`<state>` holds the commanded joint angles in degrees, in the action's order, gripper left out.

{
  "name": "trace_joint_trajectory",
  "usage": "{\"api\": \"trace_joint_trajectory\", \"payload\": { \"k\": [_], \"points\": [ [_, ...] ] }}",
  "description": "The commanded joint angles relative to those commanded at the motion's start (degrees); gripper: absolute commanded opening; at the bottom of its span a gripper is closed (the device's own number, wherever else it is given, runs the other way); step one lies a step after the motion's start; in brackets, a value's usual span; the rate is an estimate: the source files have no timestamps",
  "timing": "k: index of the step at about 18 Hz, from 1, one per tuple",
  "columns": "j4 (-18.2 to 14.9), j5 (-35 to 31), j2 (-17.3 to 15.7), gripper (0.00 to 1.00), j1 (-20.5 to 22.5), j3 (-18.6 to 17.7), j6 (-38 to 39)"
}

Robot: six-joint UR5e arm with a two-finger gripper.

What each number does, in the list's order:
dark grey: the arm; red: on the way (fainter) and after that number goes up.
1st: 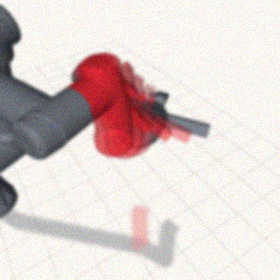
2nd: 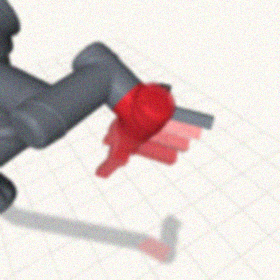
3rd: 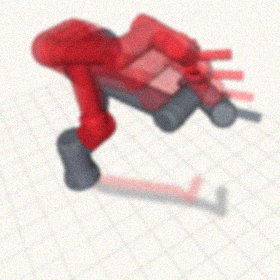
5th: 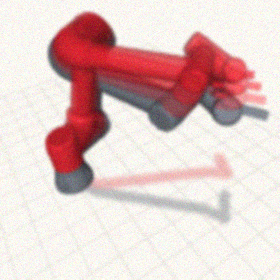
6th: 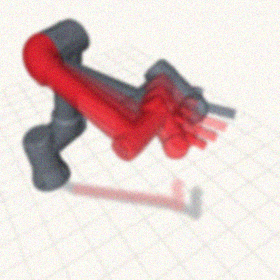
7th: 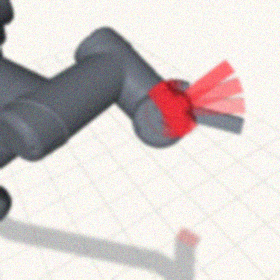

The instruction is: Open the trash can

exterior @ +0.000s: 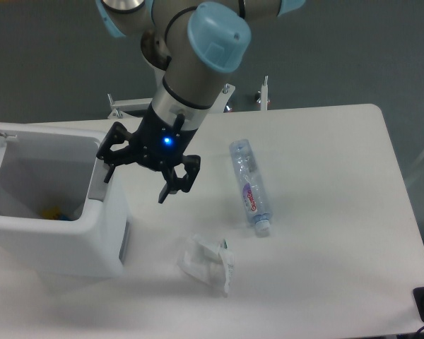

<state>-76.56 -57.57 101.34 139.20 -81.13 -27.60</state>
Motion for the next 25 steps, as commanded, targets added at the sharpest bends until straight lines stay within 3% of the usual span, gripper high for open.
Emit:
{"api": "trace_joint_trajectory", "payload": {
  "k": [4,7,13,19,21,25],
  "points": [
    [1.23,-0.09,1.93,1.0,7.13,1.41,-4.29],
    [1.67,-9.11,3.34,1.0,7.14,2.29,-4.83],
    [1.15,-19.06,5.8,1.0,8.71,3.61,-10.37],
    [0.79,-19.07,6.5,1.0,11.7,1.5,-12.03],
    [0.7,-19.16,7.64,1.0,11.36,0.89,-13.45],
    [0.53,-19.34,6.33,1.0,10.48,-2.27,-14.06]
  ]
}}
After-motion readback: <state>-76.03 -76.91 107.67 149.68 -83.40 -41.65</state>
